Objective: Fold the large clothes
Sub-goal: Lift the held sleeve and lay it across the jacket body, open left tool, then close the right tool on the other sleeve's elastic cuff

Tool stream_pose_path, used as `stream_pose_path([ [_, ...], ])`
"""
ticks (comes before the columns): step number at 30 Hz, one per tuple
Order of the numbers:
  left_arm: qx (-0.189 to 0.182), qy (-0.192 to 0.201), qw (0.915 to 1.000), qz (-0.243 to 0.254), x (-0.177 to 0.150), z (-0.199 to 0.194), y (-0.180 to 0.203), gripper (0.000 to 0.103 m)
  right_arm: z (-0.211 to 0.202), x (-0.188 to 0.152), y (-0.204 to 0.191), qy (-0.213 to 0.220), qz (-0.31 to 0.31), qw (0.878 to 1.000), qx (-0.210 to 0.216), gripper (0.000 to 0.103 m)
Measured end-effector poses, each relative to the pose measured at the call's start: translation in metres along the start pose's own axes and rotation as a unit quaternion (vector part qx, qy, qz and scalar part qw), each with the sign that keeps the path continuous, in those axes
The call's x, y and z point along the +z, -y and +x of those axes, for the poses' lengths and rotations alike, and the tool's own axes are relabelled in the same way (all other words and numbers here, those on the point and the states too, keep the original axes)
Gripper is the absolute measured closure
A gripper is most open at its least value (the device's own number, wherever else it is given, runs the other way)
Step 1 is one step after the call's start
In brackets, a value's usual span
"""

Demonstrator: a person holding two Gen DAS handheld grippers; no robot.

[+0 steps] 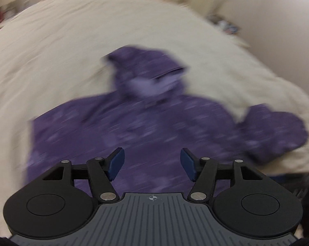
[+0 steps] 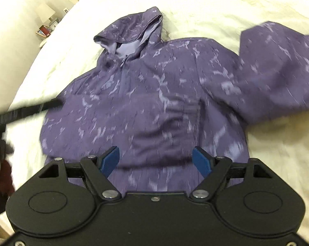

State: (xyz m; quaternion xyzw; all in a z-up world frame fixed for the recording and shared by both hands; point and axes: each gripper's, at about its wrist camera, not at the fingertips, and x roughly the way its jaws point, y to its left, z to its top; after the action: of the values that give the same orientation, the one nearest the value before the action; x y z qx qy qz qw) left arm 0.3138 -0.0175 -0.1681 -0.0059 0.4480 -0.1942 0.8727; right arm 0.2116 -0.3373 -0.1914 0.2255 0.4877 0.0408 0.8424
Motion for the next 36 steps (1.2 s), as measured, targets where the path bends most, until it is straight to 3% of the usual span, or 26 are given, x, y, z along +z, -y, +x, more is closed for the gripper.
stream_pose_path([
  [5, 0.066, -0.011, 0.9963, -0.054, -0.003, -0.003, -0.069, 0.045, 0.038, 0.017, 0.008, -0.023, 0.012, 1.0, -0.016, 0.024],
  [10, 0.098, -0.01, 0.9901, -0.1, -0.001, -0.002, -0.115, 0.045, 0.062, 0.021, 0.016, -0.052, 0.027, 0.998, -0.03, 0.024],
  [11, 0.1, -0.011, 0.9894, -0.104, 0.0, -0.002, -0.119, 0.045, 0.065, 0.022, 0.016, -0.054, 0.026, 0.998, -0.033, 0.03],
  [13, 0.103, -0.014, 0.9887, -0.108, 0.002, 0.003, -0.126, 0.045, 0.067, 0.024, 0.012, -0.056, 0.011, 0.997, -0.048, 0.055],
  [14, 0.103, -0.016, 0.9886, -0.108, 0.004, 0.006, -0.127, 0.045, 0.066, 0.026, 0.009, -0.056, 0.0, 0.997, -0.06, 0.072],
  [17, 0.1, -0.021, 0.9892, -0.106, 0.007, 0.019, -0.129, 0.045, 0.051, 0.039, -0.002, -0.038, -0.032, 0.998, -0.034, 0.078],
  [18, 0.101, -0.021, 0.9891, -0.106, 0.008, 0.022, -0.13, 0.045, 0.043, 0.043, -0.008, -0.022, -0.052, 0.998, -0.03, 0.091],
  [21, 0.098, -0.019, 0.9885, -0.114, 0.008, 0.026, -0.129, 0.044, 0.018, 0.058, -0.021, 0.032, -0.096, 0.994, -0.04, 0.09],
  [23, 0.096, -0.021, 0.9878, -0.12, 0.006, 0.03, -0.128, 0.044, 0.017, 0.066, -0.017, 0.042, -0.094, 0.993, -0.054, 0.09],
  [30, 0.074, -0.051, 0.987, -0.133, -0.012, 0.038, -0.119, 0.044, 0.051, 0.066, 0.009, -0.002, -0.077, 0.992, -0.105, 0.09],
  [34, 0.096, -0.085, 0.9906, -0.048, -0.027, 0.044, -0.1, 0.044, 0.06, 0.06, 0.017, -0.025, -0.063, 0.991, -0.118, 0.09],
  [36, 0.097, -0.085, 0.9908, -0.039, -0.028, 0.041, -0.1, 0.044, 0.06, 0.058, 0.02, -0.029, -0.052, 0.992, -0.115, 0.09],
])
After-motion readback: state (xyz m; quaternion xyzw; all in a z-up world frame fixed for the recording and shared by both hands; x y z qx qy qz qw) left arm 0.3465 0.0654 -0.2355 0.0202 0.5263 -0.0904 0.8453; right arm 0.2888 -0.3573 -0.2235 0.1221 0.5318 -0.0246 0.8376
